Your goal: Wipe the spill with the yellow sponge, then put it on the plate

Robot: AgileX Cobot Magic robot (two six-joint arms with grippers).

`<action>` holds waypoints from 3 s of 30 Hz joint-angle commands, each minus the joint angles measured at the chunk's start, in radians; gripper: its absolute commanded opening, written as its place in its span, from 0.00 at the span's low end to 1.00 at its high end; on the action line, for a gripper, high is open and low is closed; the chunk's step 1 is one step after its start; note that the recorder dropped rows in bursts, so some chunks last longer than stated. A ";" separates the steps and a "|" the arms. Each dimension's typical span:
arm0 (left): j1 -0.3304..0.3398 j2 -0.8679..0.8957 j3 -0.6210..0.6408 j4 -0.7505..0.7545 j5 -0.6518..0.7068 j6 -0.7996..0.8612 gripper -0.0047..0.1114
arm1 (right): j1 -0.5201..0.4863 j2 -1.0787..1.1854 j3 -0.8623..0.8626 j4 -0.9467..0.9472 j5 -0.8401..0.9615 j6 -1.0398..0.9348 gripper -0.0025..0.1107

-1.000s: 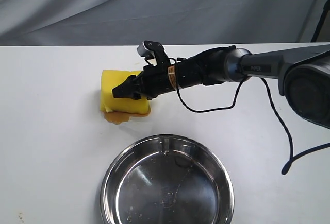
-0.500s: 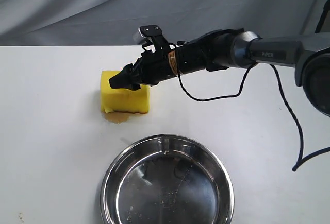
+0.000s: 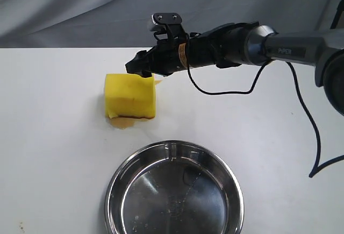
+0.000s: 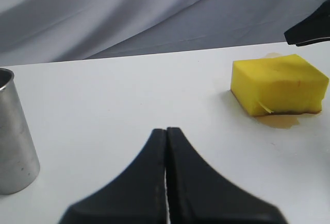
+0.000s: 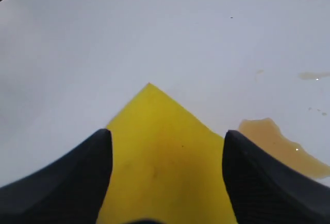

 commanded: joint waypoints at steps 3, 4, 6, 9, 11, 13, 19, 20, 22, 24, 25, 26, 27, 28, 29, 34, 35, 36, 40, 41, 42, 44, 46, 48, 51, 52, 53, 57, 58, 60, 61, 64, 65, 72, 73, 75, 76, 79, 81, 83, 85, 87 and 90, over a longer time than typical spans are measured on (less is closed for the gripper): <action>-0.005 -0.004 0.004 -0.008 -0.002 -0.001 0.04 | 0.004 -0.005 0.013 0.000 0.044 -0.028 0.53; -0.005 -0.004 0.004 -0.008 -0.002 -0.001 0.04 | 0.004 -0.005 0.021 0.000 0.056 -0.030 0.53; -0.005 -0.004 0.004 -0.008 -0.002 -0.001 0.04 | 0.002 -0.005 0.054 0.000 0.086 -0.050 0.53; -0.005 -0.004 0.004 -0.008 -0.002 -0.001 0.04 | -0.006 -0.005 0.112 0.000 0.111 -0.076 0.53; -0.005 -0.004 0.004 -0.008 -0.002 -0.001 0.04 | -0.006 -0.005 0.133 0.000 0.107 -0.079 0.53; -0.005 -0.004 0.004 -0.008 -0.002 -0.001 0.04 | -0.006 -0.002 0.135 0.000 0.088 -0.079 0.53; -0.005 -0.004 0.004 -0.008 -0.002 -0.001 0.04 | 0.006 0.007 0.133 0.000 0.087 -0.075 0.53; -0.005 -0.004 0.004 -0.008 -0.002 -0.001 0.04 | 0.009 0.012 0.131 0.000 0.093 -0.075 0.53; -0.005 -0.004 0.004 -0.008 -0.002 -0.001 0.04 | 0.011 0.030 0.126 0.000 0.096 -0.075 0.53; -0.005 -0.004 0.004 -0.008 -0.002 -0.001 0.04 | 0.015 0.050 0.127 0.021 0.098 -0.081 0.53; -0.005 -0.004 0.004 -0.008 -0.002 -0.001 0.04 | 0.018 0.062 0.127 0.029 0.099 -0.087 0.53; -0.005 -0.004 0.004 -0.008 -0.002 -0.001 0.04 | 0.020 0.071 0.127 0.031 0.094 -0.087 0.53; -0.005 -0.004 0.004 -0.008 -0.002 -0.001 0.04 | 0.020 0.079 0.127 0.031 0.089 -0.090 0.52; -0.005 -0.004 0.004 -0.008 -0.002 -0.001 0.04 | 0.020 0.082 0.127 0.031 0.086 -0.093 0.50; -0.005 -0.004 0.004 -0.008 -0.002 -0.001 0.04 | 0.020 0.087 0.127 0.027 0.081 -0.097 0.47; -0.005 -0.004 0.004 -0.008 -0.002 -0.001 0.04 | 0.020 0.094 0.127 0.029 0.027 -0.181 0.25; -0.005 -0.004 0.004 -0.008 -0.002 -0.001 0.04 | 0.020 0.094 0.127 0.035 0.012 -0.197 0.21; -0.005 -0.004 0.004 -0.008 -0.002 -0.001 0.04 | 0.020 0.094 0.127 0.049 -0.003 -0.213 0.17; -0.005 -0.004 0.004 -0.008 -0.002 -0.001 0.04 | 0.020 0.094 0.127 0.115 -0.039 -0.284 0.04; -0.005 -0.004 0.004 -0.008 -0.002 -0.001 0.04 | 0.020 0.094 0.127 0.141 -0.049 -0.315 0.02; -0.005 -0.004 0.004 -0.008 -0.002 -0.001 0.04 | 0.020 0.090 0.127 0.172 -0.058 -0.353 0.02; -0.005 -0.004 0.004 -0.008 -0.002 -0.001 0.04 | 0.020 0.089 0.127 0.250 -0.076 -0.439 0.02; -0.005 -0.004 0.004 -0.008 -0.002 -0.001 0.04 | 0.020 0.085 0.127 0.348 -0.099 -0.521 0.02; -0.005 -0.004 0.004 -0.008 -0.002 -0.001 0.04 | 0.020 0.080 0.127 0.448 -0.114 -0.603 0.02; -0.005 -0.004 0.004 -0.008 -0.002 -0.001 0.04 | 0.020 0.073 0.127 0.533 -0.114 -0.688 0.02; -0.005 -0.004 0.004 -0.008 -0.002 -0.001 0.04 | 0.020 0.073 0.127 0.548 -0.112 -0.707 0.02; -0.005 -0.004 0.004 -0.008 -0.002 -0.001 0.04 | 0.018 0.073 0.127 0.564 -0.112 -0.726 0.02; -0.005 -0.004 0.004 -0.008 -0.002 -0.001 0.04 | 0.018 0.073 0.127 0.592 -0.112 -0.819 0.02; -0.005 -0.004 0.004 -0.008 -0.002 -0.001 0.04 | 0.018 0.073 0.127 0.606 -0.112 -0.838 0.02; -0.005 -0.004 0.004 -0.008 -0.002 -0.001 0.04 | 0.018 0.073 0.127 0.626 -0.110 -0.860 0.02; -0.005 -0.004 0.004 -0.008 -0.002 -0.001 0.04 | 0.018 0.073 0.127 0.639 -0.107 -0.885 0.02; -0.005 -0.004 0.004 -0.008 -0.002 -0.001 0.04 | 0.018 0.073 0.127 0.702 -0.103 -0.969 0.02; -0.005 -0.004 0.004 -0.008 -0.002 -0.001 0.04 | 0.018 0.073 0.127 0.723 -0.100 -0.995 0.02; -0.005 -0.004 0.004 -0.008 -0.002 -0.001 0.04 | 0.018 0.073 0.127 0.910 0.009 -1.255 0.02; -0.005 -0.004 0.004 -0.008 -0.002 -0.001 0.04 | 0.018 0.073 0.127 0.922 0.030 -1.280 0.02; -0.005 -0.004 0.004 -0.008 -0.002 -0.001 0.04 | 0.018 0.073 0.127 0.946 0.053 -1.339 0.02; -0.005 -0.004 0.004 -0.008 -0.002 -0.001 0.04 | 0.018 0.073 0.127 0.954 0.054 -1.367 0.02; -0.005 -0.004 0.004 -0.008 -0.002 -0.001 0.04 | 0.018 0.075 0.127 1.004 0.054 -1.435 0.02; -0.005 -0.004 0.004 -0.008 -0.002 -0.001 0.04 | 0.018 0.075 0.127 1.064 0.054 -1.493 0.02; -0.005 -0.004 0.004 -0.008 -0.002 -0.001 0.04 | 0.018 0.075 0.127 1.129 0.051 -1.547 0.02; -0.005 -0.004 0.004 -0.008 -0.002 -0.001 0.04 | 0.018 0.075 0.127 1.208 0.049 -1.610 0.02; -0.005 -0.004 0.004 -0.008 -0.002 -0.001 0.04 | 0.018 0.075 0.127 1.243 0.049 -1.664 0.02; -0.005 -0.004 0.004 -0.008 -0.002 -0.001 0.04 | 0.018 0.075 0.127 1.271 0.049 -1.710 0.02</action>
